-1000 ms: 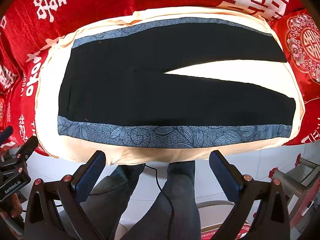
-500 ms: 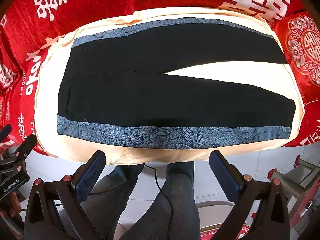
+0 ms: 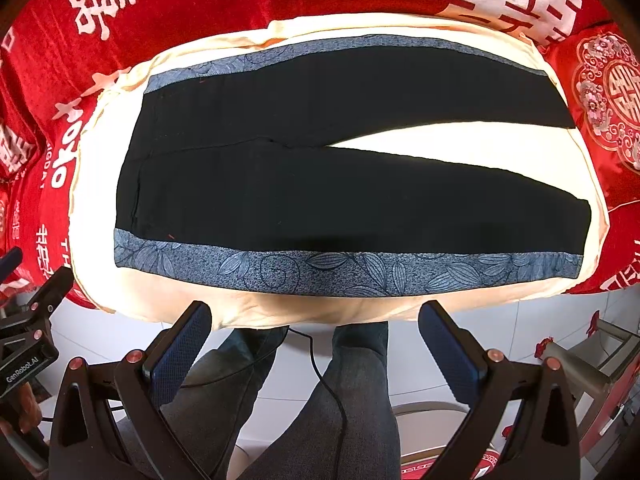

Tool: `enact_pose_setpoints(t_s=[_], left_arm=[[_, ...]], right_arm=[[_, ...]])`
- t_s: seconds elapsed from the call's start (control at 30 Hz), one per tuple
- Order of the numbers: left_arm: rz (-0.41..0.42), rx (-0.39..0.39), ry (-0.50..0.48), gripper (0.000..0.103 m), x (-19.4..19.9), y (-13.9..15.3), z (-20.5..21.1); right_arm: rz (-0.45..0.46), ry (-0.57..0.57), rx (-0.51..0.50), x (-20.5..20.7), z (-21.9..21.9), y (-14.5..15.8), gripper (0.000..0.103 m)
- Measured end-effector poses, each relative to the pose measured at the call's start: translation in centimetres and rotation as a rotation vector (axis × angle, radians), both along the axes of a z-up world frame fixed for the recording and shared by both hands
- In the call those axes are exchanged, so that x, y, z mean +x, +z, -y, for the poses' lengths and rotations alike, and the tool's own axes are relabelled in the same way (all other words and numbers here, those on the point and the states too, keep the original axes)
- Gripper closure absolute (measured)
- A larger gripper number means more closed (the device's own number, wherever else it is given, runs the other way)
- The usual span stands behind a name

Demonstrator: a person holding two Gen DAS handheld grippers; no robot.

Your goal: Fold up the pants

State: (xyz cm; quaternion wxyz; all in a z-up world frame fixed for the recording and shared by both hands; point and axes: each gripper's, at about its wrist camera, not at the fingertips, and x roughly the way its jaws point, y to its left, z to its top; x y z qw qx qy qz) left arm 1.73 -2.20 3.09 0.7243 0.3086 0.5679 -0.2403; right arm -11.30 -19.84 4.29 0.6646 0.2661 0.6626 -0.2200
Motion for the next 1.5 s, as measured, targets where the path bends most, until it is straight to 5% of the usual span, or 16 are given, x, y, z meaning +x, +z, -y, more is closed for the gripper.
enact_pose_setpoints(t_s=[0.7, 0.93, 1.23, 1.5], left_arm=[[0.021, 0.02, -0.013, 0.0, -1.7, 0.0, 1.0], [-0.036, -0.006, 0.081, 0.0, -2.8, 0.1, 1.5], [-0.133, -0.09, 0.331, 0.0, -2.8, -1.7, -0.6], [-0.232, -0.153, 0.394, 0.0, -0.3, -7.7, -4.4]], right_arm=[[0.026, 0.003, 0.017, -1.1, 0.5, 0.0, 0.0], [0.059, 0.046, 0.043, -2.4, 2.0, 0.2, 0.0], [0.136, 0.068, 0.168, -4.6, 3.9, -1.5, 0.0], [0.294, -0.088, 0.448, -3.8, 1.1, -6.5, 0.0]])
